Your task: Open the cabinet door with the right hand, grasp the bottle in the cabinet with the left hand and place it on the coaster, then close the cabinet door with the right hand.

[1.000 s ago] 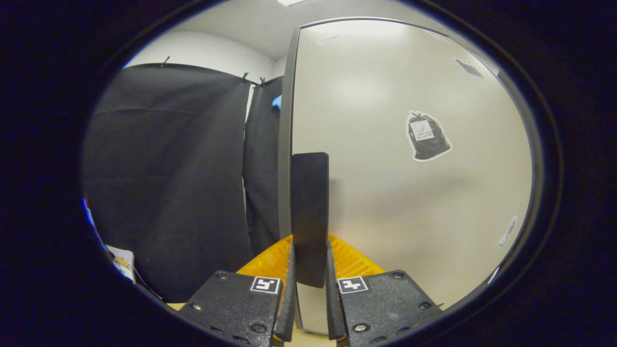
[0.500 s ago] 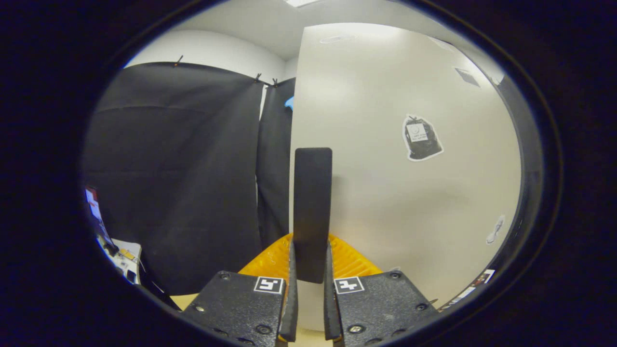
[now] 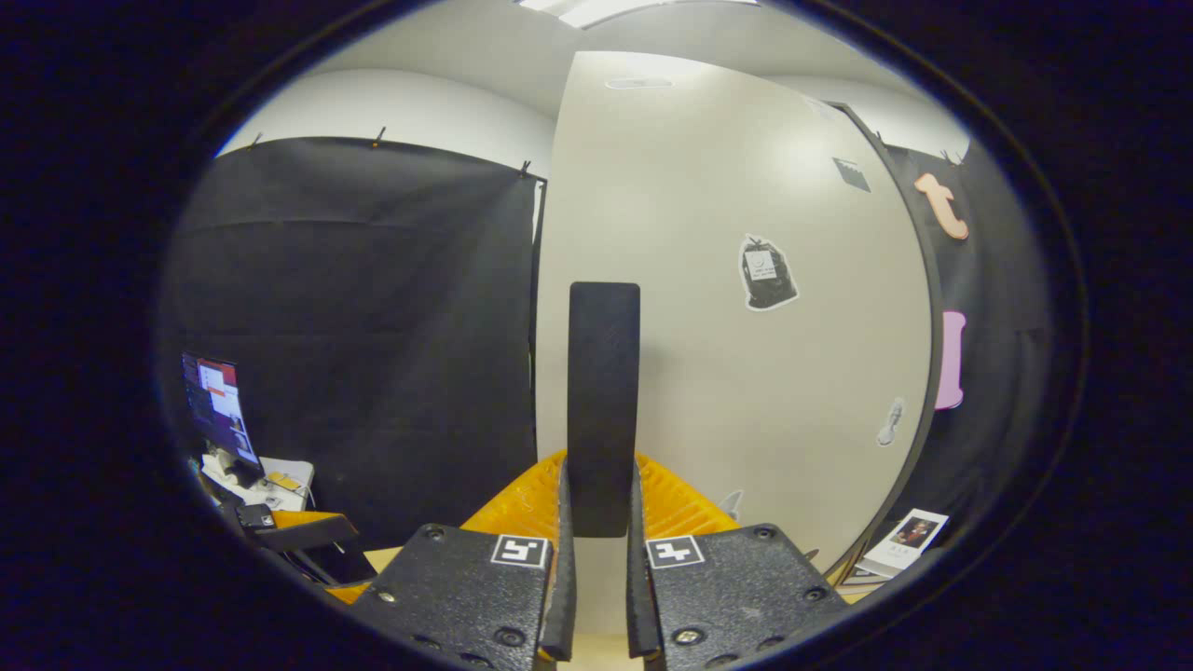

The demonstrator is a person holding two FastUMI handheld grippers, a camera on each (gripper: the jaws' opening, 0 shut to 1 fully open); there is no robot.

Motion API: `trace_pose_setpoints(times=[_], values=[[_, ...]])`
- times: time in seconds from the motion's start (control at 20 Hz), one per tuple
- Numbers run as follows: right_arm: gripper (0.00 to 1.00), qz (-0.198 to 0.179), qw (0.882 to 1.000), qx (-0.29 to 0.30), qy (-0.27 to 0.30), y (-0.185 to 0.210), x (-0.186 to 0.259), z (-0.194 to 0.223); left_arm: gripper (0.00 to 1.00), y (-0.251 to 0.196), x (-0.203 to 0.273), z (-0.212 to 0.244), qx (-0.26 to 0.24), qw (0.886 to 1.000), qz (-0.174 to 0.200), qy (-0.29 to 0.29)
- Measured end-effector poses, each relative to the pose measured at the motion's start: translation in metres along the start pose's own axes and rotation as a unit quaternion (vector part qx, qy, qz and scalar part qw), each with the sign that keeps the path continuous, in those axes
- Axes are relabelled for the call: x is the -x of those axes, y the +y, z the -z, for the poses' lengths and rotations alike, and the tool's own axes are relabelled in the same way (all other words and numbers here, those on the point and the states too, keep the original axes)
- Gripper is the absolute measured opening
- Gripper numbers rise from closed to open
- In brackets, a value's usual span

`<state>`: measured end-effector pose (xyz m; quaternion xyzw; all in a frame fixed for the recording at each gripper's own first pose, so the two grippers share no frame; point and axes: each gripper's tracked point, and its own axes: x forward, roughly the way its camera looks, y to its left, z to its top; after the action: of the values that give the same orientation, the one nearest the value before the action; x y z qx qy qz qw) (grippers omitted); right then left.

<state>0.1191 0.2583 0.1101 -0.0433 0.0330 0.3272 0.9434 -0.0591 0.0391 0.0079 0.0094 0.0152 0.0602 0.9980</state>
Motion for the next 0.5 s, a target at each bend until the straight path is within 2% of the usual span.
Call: trace_pose_setpoints(times=[0.25, 0.5], values=[[0.25, 0.016, 1.000, -0.003, -0.001, -0.014, 0.054, 0.004, 0.94, -0.024, -0.007, 0.008, 0.006, 0.999, 0.033, 0.005], [0.25, 0.066, 0.998, -0.007, 0.001, -0.037, 0.097, 0.006, 0.94, -0.055, -0.014, 0.019, 0.014, 0.997, 0.073, 0.015]])
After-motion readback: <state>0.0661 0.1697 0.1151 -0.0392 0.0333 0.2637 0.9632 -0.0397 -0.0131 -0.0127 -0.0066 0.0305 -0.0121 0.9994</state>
